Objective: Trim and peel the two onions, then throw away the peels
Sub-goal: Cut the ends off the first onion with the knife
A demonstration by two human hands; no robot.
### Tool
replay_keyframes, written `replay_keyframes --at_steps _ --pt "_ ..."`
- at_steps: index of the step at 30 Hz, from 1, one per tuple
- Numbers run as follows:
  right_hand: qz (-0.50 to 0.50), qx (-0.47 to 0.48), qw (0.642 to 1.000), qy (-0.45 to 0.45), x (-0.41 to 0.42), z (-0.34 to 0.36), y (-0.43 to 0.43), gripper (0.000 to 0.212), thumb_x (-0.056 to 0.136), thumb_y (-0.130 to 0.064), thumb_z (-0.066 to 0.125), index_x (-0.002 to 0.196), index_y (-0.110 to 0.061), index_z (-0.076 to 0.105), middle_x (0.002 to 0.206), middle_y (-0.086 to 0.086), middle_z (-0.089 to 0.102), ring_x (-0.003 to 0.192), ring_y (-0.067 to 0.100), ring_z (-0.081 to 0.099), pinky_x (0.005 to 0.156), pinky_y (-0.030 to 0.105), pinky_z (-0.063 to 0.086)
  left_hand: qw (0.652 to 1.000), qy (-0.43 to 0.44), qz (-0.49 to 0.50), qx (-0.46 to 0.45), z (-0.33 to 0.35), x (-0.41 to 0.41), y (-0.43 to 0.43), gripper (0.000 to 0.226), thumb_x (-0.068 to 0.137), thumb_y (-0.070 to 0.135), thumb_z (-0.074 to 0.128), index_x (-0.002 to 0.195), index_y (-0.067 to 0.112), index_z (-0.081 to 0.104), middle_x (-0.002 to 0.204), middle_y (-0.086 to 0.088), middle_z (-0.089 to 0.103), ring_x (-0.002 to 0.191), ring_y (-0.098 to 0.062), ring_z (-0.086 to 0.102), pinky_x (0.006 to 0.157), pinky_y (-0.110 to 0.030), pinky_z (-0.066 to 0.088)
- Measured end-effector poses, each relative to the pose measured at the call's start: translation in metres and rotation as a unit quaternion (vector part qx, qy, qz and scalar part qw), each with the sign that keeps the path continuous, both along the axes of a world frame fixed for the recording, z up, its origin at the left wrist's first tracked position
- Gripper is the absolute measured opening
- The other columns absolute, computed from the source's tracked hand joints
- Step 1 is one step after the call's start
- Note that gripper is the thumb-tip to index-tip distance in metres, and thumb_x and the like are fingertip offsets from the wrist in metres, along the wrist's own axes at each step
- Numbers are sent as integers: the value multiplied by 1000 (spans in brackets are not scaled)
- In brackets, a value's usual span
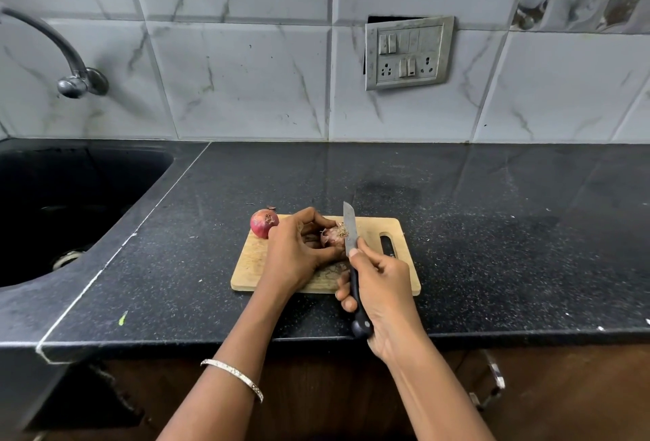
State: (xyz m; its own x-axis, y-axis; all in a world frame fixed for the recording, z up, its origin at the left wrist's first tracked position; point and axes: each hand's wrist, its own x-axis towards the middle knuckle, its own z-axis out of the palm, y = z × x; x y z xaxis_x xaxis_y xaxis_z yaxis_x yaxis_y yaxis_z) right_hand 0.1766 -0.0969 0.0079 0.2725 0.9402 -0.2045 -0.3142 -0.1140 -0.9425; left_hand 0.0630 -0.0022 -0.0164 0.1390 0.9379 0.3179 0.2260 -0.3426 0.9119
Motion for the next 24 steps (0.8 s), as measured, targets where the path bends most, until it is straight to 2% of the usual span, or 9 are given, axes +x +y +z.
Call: replay_keyframes --at_steps 5,9,11,14,18,19,22,24 --pt "-3 -11 999 41 2 4 0 26 104 -15 53 126 -19 65 48 4 53 38 13 43 36 18 23 1000 3 -1 -2 1 0 -1 36 64 1 92 87 11 66 87 4 76 74 -3 71 76 -25 61" --pt "2 -19 994 103 4 16 11 15 102 -4 50 103 -2 64 52 7 50 40 11 44 32 16 28 1000 6 18 -1 5 1 -2 37 62 6 94 87 7 66 83 7 76 74 -6 73 71 -21 60" --pt "10 -24 991 128 8 15 12 15 102 -3 49 96 -2 63 57 8 48 40 10 44 31 15 30 1000 13 23 5 6 3 -3 38 63 7 94 87 8 65 85 7 76 76 -10 74 71 -22 60" --pt "16 -32 986 163 13 9 8 14 102 -5 50 96 -4 63 59 7 49 40 8 45 31 14 29 998 46 24 21 6 5 -4 37 67 8 92 90 13 63 87 4 75 78 -12 74 73 -26 62" --pt "25 -46 979 197 17 8 9 14 103 -6 50 94 -2 59 64 9 48 38 7 43 30 13 28 997 68 9 24 5 1 -4 40 69 12 92 92 15 60 80 -1 77 70 -9 68 71 -30 57" --pt "30 -49 976 211 18 8 10 13 103 -6 49 95 -1 58 66 10 47 37 6 43 30 12 28 997 71 6 25 5 1 -4 41 69 12 92 93 14 59 78 0 77 67 -7 66 68 -29 55" --pt "48 -61 965 252 23 9 11 14 104 -5 46 94 -1 54 69 10 46 35 5 43 28 11 28 996 82 11 33 6 2 -7 44 66 13 93 93 9 59 75 4 76 62 4 62 61 -14 49" --pt "58 -67 955 282 26 10 11 16 105 -4 43 91 -2 51 68 9 45 33 4 42 28 10 28 994 94 22 43 6 4 -9 43 66 14 93 93 10 59 77 6 76 64 3 64 63 -13 49"
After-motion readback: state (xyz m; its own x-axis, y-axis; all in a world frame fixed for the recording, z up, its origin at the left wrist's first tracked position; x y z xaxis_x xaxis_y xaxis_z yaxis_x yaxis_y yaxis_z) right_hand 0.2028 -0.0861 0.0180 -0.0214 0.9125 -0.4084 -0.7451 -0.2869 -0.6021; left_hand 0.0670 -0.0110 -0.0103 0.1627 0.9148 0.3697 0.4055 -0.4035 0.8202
